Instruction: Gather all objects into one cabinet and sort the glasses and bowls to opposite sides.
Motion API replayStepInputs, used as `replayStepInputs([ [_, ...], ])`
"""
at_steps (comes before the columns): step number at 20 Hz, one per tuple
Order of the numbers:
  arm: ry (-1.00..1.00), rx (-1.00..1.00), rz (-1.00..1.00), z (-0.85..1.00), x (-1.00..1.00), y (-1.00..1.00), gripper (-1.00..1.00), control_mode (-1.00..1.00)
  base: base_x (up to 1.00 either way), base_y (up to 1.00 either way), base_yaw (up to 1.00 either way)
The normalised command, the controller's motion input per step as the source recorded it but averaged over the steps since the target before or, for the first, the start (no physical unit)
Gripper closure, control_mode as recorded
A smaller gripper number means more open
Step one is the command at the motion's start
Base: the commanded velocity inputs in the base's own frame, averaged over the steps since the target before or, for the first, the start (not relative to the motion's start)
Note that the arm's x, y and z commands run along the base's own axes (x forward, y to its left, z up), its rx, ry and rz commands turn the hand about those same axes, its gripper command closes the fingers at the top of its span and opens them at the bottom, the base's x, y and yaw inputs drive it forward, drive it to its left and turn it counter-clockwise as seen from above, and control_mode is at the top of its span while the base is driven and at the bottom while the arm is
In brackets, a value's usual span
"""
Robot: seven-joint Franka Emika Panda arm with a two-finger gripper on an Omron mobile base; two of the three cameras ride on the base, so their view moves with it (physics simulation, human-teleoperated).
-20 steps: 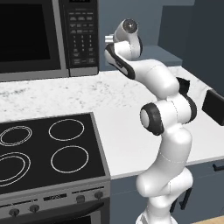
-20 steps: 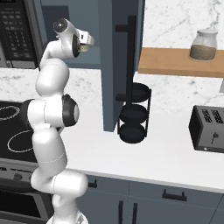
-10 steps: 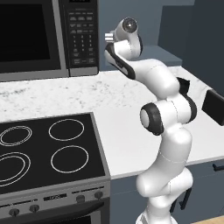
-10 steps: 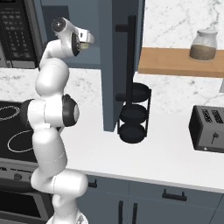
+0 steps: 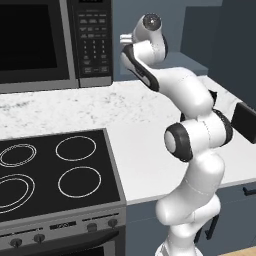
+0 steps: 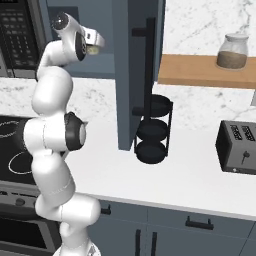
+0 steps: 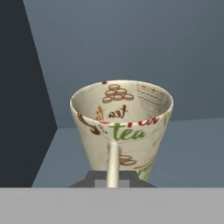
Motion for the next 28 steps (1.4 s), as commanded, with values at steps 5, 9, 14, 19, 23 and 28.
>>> replayStepInputs([
  [5, 0.08, 0.02, 0.0, 0.0, -0.84, 0.0, 1.0, -1.0, 0.0, 0.0, 0.0],
  [9, 0.0, 0.0, 0.0, 0.0, -0.9, 0.0, 1.0, -1.0, 0.0, 0.0, 0.0],
  [14, -0.05, 0.0, 0.0, 0.0, -0.88, 0.0, 1.0, -1.0, 0.0, 0.0, 0.0],
  [19, -0.08, 0.0, 0.0, 0.0, -0.72, 0.0, 1.0, 1.0, -0.2, 0.0, 0.0],
  [23, 0.0, 0.0, 0.0, 0.0, 0.0, 0.0, 1.0, 1.0, -1.0, 0.01, 0.0],
  [28, 0.0, 0.0, 0.0, 0.0, 0.0, 0.0, 1.0, 1.0, -1.0, 0.03, 0.0],
])
